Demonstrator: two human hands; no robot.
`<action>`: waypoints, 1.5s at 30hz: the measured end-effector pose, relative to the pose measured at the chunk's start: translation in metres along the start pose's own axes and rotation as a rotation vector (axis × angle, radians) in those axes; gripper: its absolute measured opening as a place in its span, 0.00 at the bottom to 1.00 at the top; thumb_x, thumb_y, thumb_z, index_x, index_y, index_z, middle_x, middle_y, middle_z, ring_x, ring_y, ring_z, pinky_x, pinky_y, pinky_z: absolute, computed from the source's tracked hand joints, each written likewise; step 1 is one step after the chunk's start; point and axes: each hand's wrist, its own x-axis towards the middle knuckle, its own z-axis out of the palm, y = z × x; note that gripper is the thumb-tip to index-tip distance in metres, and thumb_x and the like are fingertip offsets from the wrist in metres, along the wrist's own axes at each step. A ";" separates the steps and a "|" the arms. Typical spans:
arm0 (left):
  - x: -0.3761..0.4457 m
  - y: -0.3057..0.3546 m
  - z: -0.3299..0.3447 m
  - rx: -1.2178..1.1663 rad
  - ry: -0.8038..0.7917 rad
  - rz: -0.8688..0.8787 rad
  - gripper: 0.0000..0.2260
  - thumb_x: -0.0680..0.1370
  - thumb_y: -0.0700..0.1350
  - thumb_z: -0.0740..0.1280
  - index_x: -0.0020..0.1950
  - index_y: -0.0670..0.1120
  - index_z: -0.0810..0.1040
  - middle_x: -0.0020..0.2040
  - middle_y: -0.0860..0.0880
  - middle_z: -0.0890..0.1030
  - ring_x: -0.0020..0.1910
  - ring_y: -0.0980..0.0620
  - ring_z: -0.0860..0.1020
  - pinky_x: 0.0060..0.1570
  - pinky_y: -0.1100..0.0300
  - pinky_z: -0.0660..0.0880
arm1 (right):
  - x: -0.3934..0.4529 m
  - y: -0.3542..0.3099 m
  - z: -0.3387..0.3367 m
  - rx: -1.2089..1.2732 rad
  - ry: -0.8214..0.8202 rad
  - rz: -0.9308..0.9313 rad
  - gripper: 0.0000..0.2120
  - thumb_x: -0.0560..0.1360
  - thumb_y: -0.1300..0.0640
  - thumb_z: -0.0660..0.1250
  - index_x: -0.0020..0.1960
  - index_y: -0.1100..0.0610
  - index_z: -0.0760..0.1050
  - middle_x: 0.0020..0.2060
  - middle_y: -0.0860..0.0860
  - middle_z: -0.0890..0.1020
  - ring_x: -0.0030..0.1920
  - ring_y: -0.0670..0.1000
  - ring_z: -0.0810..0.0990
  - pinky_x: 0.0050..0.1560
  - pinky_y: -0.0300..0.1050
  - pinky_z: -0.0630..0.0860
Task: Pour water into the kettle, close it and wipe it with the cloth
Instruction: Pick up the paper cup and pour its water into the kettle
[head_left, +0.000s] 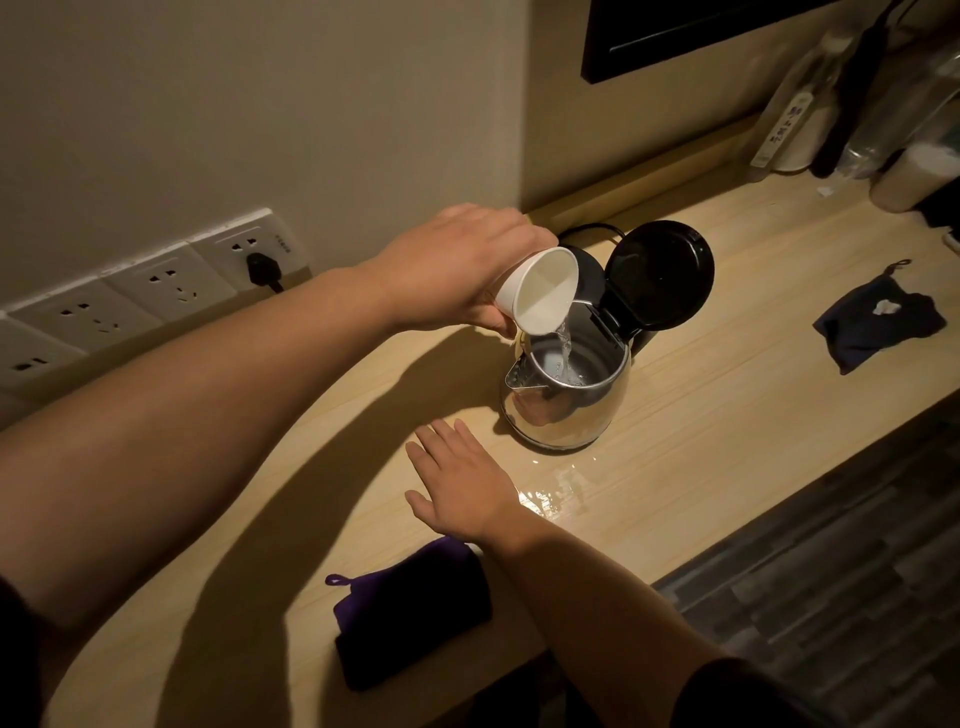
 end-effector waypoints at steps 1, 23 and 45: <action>0.000 0.000 0.000 0.005 0.002 0.002 0.34 0.67 0.55 0.78 0.69 0.49 0.68 0.61 0.46 0.75 0.61 0.44 0.72 0.60 0.49 0.64 | 0.000 0.000 0.000 -0.001 0.001 0.000 0.31 0.79 0.42 0.54 0.76 0.59 0.62 0.76 0.59 0.63 0.77 0.60 0.54 0.76 0.57 0.44; 0.006 0.003 -0.011 0.076 0.011 0.074 0.35 0.70 0.57 0.75 0.73 0.47 0.67 0.63 0.42 0.74 0.61 0.41 0.72 0.60 0.48 0.63 | -0.001 0.000 -0.001 0.021 0.016 -0.003 0.30 0.80 0.42 0.55 0.76 0.59 0.62 0.76 0.59 0.63 0.77 0.60 0.54 0.76 0.57 0.44; 0.009 0.005 -0.016 0.178 0.025 0.134 0.35 0.70 0.52 0.76 0.74 0.50 0.66 0.64 0.42 0.74 0.61 0.41 0.71 0.58 0.49 0.63 | -0.001 0.000 -0.004 0.014 -0.011 0.005 0.31 0.80 0.42 0.54 0.77 0.59 0.60 0.77 0.59 0.61 0.77 0.59 0.53 0.76 0.56 0.42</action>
